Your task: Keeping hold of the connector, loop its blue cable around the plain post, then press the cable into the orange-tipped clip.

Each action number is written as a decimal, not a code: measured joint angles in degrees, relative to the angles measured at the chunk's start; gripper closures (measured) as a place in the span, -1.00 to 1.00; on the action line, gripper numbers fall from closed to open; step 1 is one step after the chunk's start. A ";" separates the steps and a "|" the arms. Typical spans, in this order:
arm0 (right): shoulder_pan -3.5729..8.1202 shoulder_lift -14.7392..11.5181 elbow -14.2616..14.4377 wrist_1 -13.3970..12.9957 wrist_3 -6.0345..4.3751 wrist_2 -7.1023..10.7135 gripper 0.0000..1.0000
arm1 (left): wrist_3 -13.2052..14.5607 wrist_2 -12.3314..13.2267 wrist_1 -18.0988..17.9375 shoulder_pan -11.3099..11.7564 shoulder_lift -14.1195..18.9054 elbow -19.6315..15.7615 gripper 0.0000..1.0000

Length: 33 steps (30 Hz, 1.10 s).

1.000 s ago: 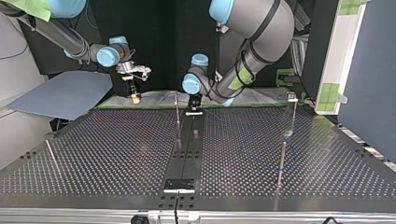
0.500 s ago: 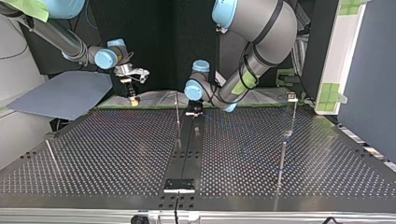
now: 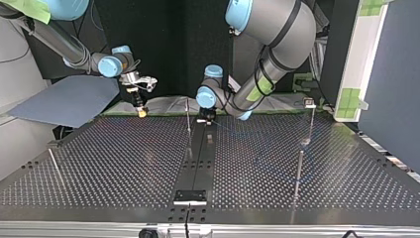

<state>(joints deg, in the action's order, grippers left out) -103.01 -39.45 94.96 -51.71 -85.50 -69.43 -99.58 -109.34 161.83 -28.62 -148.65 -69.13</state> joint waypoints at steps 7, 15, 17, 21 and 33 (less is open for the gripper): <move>0.48 0.02 -1.19 0.23 -1.22 0.23 1.00 | 0.00 -0.41 0.03 0.23 0.00 0.05 1.00; 1.18 0.05 -2.24 0.20 -2.21 0.36 1.00 | -0.03 -1.20 -0.18 0.36 0.00 0.32 1.00; 1.32 0.07 -2.34 0.09 -2.38 0.50 1.00 | -0.05 -1.57 -0.23 0.37 0.00 0.41 1.00; 1.61 0.10 -2.47 -0.20 -2.72 0.65 1.00 | -0.19 -2.52 -0.70 0.34 0.00 0.48 1.00; 1.87 0.40 -2.91 -0.34 -3.82 1.04 1.00 | -2.11 -2.76 -2.48 0.15 0.00 0.62 0.95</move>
<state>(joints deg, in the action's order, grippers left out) -101.14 -39.05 92.05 -52.04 -89.31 -68.39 -101.69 -112.10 159.35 -28.46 -148.65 -68.51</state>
